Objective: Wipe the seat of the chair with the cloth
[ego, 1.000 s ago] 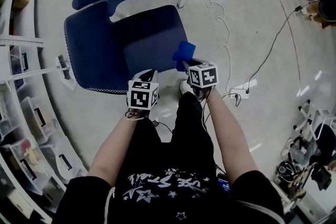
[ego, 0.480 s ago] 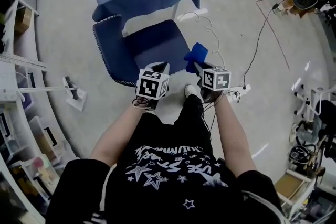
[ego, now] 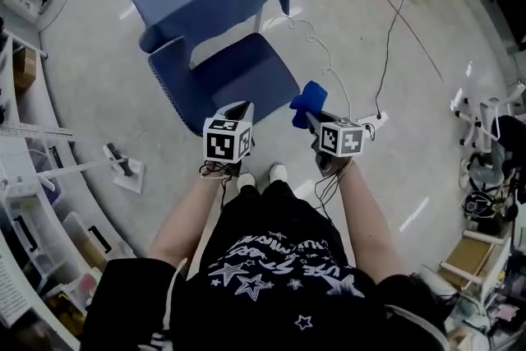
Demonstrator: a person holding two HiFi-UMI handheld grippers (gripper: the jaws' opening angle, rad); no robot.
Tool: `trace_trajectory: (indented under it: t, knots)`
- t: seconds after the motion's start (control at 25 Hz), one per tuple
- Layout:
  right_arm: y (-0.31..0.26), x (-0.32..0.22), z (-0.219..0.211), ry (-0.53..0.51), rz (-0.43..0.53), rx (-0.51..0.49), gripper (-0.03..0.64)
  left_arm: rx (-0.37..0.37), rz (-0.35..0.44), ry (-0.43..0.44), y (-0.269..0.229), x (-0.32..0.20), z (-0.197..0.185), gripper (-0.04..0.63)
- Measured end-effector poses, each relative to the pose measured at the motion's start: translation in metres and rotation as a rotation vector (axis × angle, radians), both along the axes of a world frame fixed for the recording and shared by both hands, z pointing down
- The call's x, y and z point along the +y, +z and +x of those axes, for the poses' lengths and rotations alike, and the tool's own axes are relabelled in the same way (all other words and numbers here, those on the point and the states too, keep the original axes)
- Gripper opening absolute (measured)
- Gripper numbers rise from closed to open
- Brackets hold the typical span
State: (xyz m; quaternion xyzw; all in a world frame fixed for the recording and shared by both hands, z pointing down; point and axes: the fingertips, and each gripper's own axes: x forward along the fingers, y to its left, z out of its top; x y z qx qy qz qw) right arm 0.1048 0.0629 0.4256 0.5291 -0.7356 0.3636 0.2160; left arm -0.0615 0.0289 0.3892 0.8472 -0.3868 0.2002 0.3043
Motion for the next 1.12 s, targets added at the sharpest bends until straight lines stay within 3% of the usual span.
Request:
trace_trajectory:
  t: [0.36,0.56,0.84,1.12]
  knots:
    - [-0.014,0.015,-0.015,-0.031,0.03,-0.042,0.055,0.029,-0.053,-0.132,0.005,0.003,-0.033,0.021]
    - [-0.014,0.038,-0.011,-0.035,0.028,-0.053,0.055,0.005,-0.039,-0.133,0.001,0.024,-0.036,0.021]
    - [-0.023,0.077,0.005,-0.067,0.066,-0.069,0.055,-0.002,-0.003,-0.143,-0.008,0.068,-0.014,0.021]
    - [-0.027,0.118,0.019,-0.189,0.095,-0.024,0.055,-0.012,0.047,-0.113,-0.019,0.121,0.025,0.021]
